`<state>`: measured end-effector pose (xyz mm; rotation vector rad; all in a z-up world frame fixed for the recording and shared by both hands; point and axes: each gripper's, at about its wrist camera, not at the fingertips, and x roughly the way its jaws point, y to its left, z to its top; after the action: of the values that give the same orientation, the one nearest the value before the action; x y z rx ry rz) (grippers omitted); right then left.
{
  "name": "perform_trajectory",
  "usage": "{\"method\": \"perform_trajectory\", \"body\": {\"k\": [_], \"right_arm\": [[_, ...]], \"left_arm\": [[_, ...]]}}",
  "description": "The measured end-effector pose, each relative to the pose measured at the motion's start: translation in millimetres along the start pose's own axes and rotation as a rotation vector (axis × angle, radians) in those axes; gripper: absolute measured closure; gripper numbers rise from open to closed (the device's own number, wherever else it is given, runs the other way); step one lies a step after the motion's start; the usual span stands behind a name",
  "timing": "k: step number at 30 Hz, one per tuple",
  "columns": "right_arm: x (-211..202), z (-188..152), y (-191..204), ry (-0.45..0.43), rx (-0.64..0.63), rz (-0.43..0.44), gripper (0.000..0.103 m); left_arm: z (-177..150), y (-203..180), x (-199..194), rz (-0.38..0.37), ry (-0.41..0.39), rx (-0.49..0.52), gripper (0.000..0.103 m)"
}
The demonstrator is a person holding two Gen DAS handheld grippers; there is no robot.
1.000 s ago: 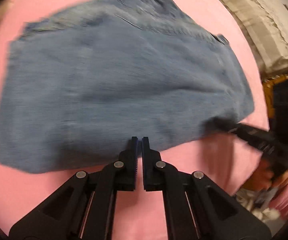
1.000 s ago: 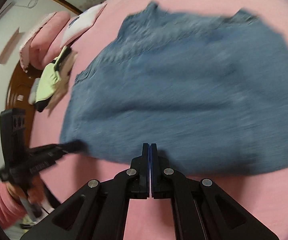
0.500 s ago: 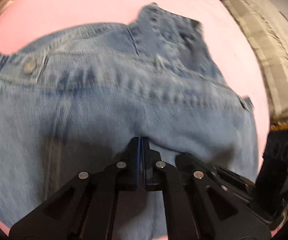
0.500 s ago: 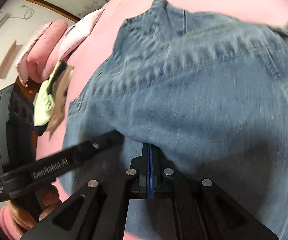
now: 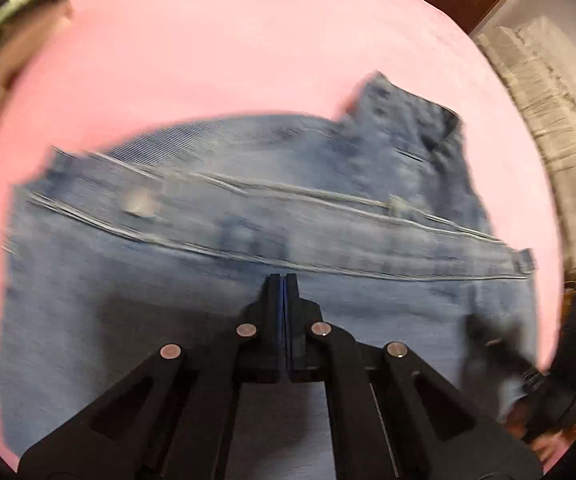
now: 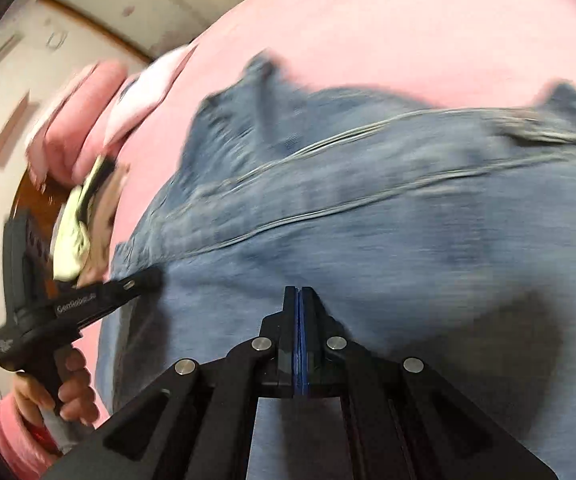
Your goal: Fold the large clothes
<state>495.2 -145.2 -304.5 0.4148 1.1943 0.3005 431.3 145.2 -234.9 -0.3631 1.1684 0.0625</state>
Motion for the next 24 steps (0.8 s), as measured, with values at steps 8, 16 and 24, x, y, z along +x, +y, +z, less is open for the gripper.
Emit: {"method": "perform_trajectory", "body": {"k": [8, 16, 24], "right_arm": [[-47, -6, -77, -0.123, 0.103, -0.047, 0.103], [-74, -13, -96, -0.231, 0.176, -0.09, 0.103], [-110, -35, -118, -0.238, 0.284, -0.28, 0.103]], "left_arm": [[11, 74, -11, 0.101, -0.029, -0.019, 0.102], [20, 104, -9, 0.223, -0.068, -0.012, 0.102], [-16, 102, -43, 0.3, -0.052, -0.023, 0.102]]}}
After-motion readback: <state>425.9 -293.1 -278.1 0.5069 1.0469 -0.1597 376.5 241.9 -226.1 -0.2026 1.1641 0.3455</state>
